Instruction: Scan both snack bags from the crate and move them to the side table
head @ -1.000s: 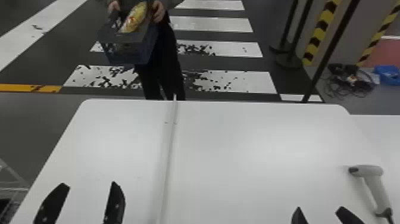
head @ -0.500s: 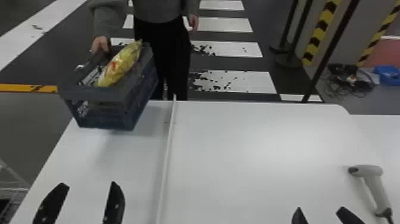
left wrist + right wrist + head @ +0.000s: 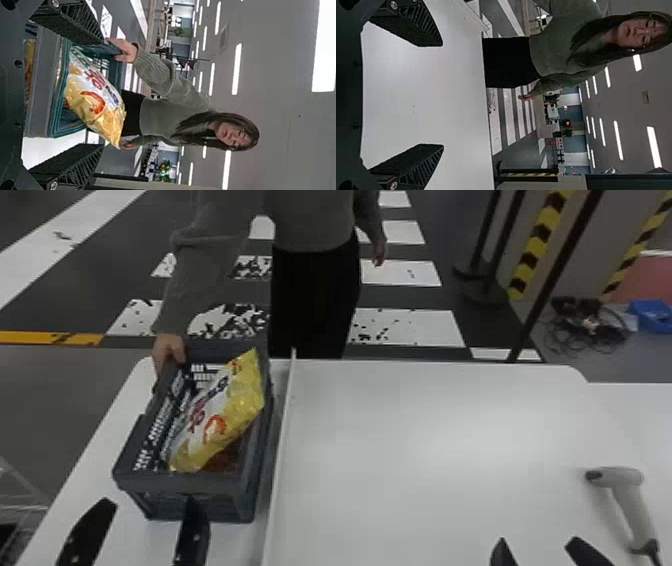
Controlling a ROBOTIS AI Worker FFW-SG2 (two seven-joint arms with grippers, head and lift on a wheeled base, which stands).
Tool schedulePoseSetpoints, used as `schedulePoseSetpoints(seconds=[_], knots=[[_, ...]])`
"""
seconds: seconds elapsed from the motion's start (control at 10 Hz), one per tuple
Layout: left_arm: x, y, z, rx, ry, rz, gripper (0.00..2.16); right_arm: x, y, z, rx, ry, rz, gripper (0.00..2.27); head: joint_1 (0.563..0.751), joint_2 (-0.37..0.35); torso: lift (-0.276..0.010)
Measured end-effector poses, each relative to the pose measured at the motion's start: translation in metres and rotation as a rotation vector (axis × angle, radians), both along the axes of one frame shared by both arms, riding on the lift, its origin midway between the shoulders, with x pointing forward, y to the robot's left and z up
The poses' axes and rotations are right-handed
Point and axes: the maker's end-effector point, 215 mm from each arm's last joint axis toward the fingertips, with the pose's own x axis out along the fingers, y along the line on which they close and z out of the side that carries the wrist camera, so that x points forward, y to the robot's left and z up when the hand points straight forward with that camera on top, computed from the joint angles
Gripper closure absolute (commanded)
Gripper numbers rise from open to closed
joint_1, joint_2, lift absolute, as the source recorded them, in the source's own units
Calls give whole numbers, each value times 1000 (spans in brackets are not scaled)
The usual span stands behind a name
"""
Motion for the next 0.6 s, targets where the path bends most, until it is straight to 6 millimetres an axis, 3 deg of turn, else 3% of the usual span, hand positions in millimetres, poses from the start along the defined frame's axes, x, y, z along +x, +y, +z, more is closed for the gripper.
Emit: schedulePoseSetpoints(seconds=[0.6], knots=[[2, 0, -7, -1, 21, 0, 80, 0, 0, -2, -2, 1, 1, 80, 695, -18, -95]])
